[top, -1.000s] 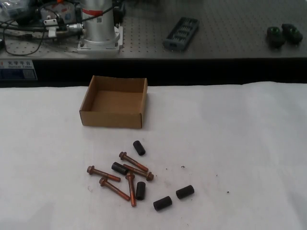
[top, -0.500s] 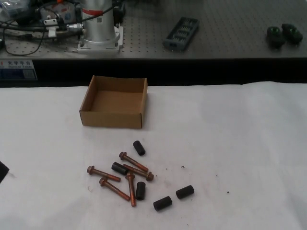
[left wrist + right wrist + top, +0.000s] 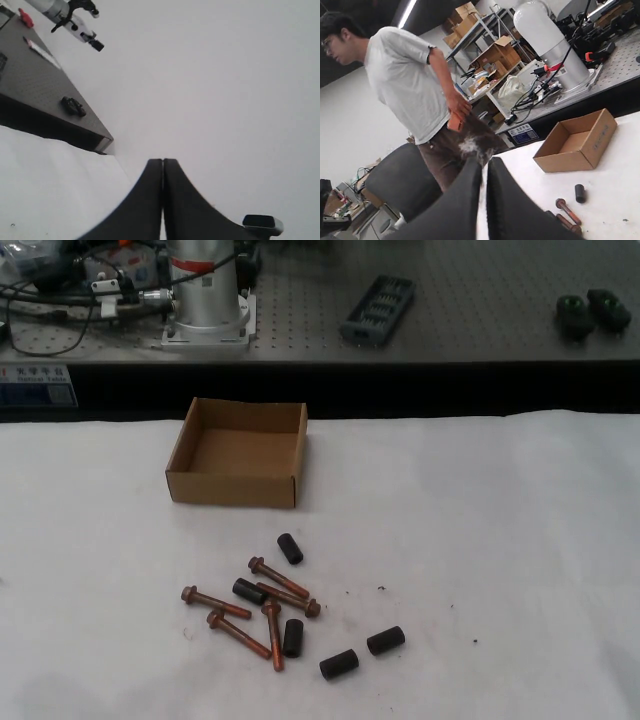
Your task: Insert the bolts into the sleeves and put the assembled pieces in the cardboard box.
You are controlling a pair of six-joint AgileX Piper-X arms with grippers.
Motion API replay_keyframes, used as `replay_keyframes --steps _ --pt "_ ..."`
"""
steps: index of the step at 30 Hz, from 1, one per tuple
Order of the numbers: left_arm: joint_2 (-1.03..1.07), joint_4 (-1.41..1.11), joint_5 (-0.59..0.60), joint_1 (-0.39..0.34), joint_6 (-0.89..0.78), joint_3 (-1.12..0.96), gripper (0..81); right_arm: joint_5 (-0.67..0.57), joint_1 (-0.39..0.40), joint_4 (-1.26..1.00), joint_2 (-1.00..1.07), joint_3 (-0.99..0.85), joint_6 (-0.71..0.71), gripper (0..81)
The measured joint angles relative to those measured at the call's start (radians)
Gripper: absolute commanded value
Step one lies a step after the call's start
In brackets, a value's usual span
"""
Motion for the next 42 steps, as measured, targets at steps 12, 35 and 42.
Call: replay_keyframes --steps 12,35,42 --pt "0.547 0.154 0.033 0.001 0.174 -0.219 0.6 -0.170 0.000 -0.001 0.427 -0.195 -0.181 5.1" --pt "0.637 0.080 -0.208 0.001 0.498 -0.360 0.6 -0.182 0.307 0.418 1.535 -1.031 -0.675 5.1" --pt "0.547 0.414 -0.404 0.001 0.685 -0.364 0.6 0.015 0.353 0.709 1.694 -1.267 -0.885 4.9"
